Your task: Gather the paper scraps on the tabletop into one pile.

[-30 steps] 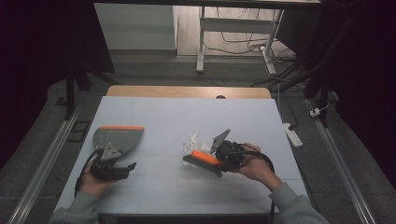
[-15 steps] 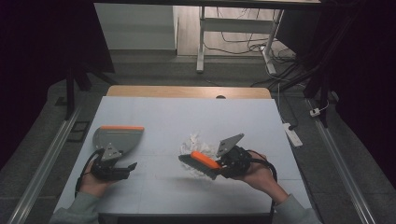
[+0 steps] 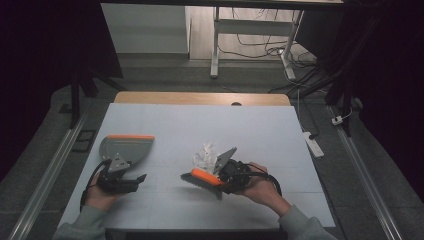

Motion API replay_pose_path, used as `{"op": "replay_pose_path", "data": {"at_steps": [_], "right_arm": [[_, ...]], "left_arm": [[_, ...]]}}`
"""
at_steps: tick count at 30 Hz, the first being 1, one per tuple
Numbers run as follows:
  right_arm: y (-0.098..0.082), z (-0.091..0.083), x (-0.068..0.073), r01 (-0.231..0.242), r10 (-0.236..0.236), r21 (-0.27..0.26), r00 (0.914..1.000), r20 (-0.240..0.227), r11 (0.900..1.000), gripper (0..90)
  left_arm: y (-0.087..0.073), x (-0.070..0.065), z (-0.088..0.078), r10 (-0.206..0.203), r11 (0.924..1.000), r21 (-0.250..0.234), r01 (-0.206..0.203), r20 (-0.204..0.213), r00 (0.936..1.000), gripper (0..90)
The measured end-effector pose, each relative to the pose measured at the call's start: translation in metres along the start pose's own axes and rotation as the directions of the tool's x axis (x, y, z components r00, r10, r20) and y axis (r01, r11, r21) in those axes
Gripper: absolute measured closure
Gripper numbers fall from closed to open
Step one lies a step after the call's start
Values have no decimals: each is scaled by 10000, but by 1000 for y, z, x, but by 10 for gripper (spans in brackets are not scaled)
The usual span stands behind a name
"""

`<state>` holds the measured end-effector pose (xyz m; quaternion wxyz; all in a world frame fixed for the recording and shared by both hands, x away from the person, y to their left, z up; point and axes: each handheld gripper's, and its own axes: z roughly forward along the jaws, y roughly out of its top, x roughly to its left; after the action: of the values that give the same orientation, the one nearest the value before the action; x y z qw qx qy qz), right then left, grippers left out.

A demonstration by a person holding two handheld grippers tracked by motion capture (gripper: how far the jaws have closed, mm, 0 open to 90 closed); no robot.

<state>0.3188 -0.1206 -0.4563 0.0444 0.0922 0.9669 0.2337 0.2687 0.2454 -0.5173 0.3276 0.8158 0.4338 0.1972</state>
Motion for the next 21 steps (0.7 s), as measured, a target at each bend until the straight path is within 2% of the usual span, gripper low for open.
{"op": "replay_pose_path", "data": {"at_steps": [5, 8, 10, 13, 15, 17, 19, 21], "right_arm": [[1, 0, -18, -478, 491, -295, 9978, 450, 9984, 709], [0, -5, -24, -669, 719, -766, 9953, 647, 9948, 709], [-2, -14, -25, -916, 999, -1226, 9929, 639, 9882, 709], [-8, -30, -26, -1266, 1433, -1973, 9870, 729, 9721, 709], [-14, -41, -27, -1727, 1985, -2183, 9748, 1021, 9605, 709], [-23, -50, -31, -2273, 2623, -2411, 9570, 1241, 9435, 709], [-31, -53, -34, -2722, 3109, -2401, 9399, 1412, 9318, 709], [-40, -54, -37, -3187, 3578, -2157, 9171, 1761, 9230, 709]], "left_arm": [[0, 0, 0, -26, 10000, 3, 26, -11, 10000, 282], [0, 0, 0, -38, 10000, 3, 38, -25, 10000, 282], [-1, 1, 0, -45, 10000, 10, 45, -2, 10000, 282], [0, 1, 0, -23, 10000, 6, 23, -10, 10000, 282], [0, 0, 0, 3, 10000, 6, -3, -3, 10000, 282], [0, 0, 0, 3, 10000, 3, -3, -4, 10000, 282], [0, 0, 0, -14, 10000, -12, 14, 7, 10000, 282], [0, 0, -1, -20, 10000, -12, 20, 1, 10000, 282]]}}
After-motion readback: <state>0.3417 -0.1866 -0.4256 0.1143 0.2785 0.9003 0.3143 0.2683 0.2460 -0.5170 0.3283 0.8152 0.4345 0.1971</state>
